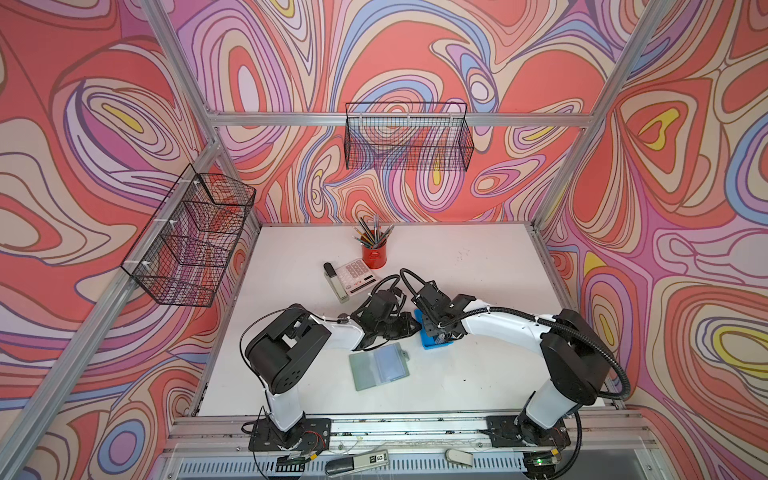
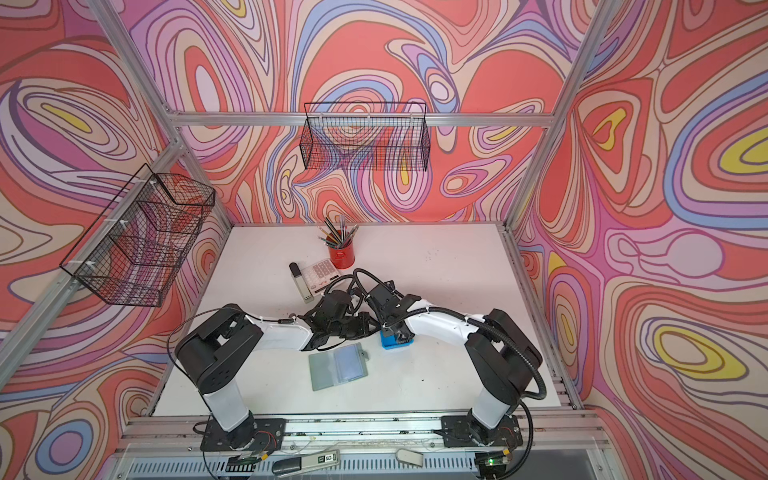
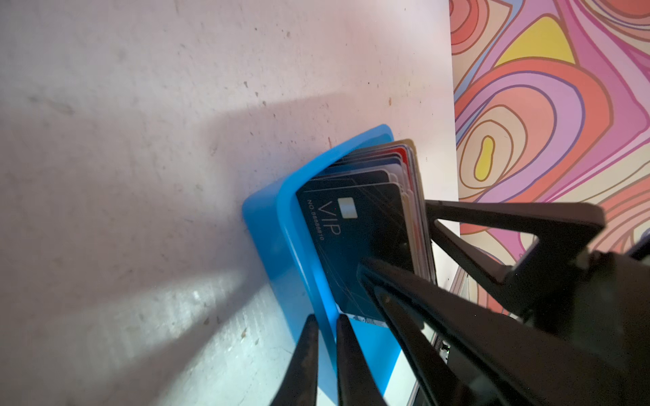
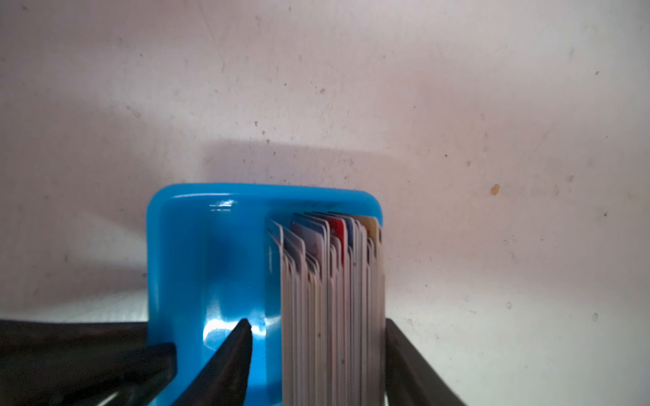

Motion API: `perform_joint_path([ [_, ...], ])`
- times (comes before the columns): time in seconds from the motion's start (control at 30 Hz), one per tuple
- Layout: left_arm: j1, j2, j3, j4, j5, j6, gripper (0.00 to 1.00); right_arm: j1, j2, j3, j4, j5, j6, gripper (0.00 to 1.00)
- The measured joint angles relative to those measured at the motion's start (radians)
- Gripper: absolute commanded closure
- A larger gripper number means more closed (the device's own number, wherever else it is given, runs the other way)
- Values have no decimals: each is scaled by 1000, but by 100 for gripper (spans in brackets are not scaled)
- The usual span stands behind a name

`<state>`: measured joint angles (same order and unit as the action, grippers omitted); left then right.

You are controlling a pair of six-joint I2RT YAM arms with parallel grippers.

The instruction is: Put the credit cards into the card holder

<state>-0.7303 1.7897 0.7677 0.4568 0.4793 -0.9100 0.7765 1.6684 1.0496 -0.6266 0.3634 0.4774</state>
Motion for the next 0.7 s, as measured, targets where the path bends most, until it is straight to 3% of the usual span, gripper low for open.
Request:
perform_joint_path([
  [0.13,0,1,0,0,1,0,86,6,0,5,1,7,7,50],
  [0.7,1,9,3,8,15,-3,87,7,52,5,40,-54,14,44],
])
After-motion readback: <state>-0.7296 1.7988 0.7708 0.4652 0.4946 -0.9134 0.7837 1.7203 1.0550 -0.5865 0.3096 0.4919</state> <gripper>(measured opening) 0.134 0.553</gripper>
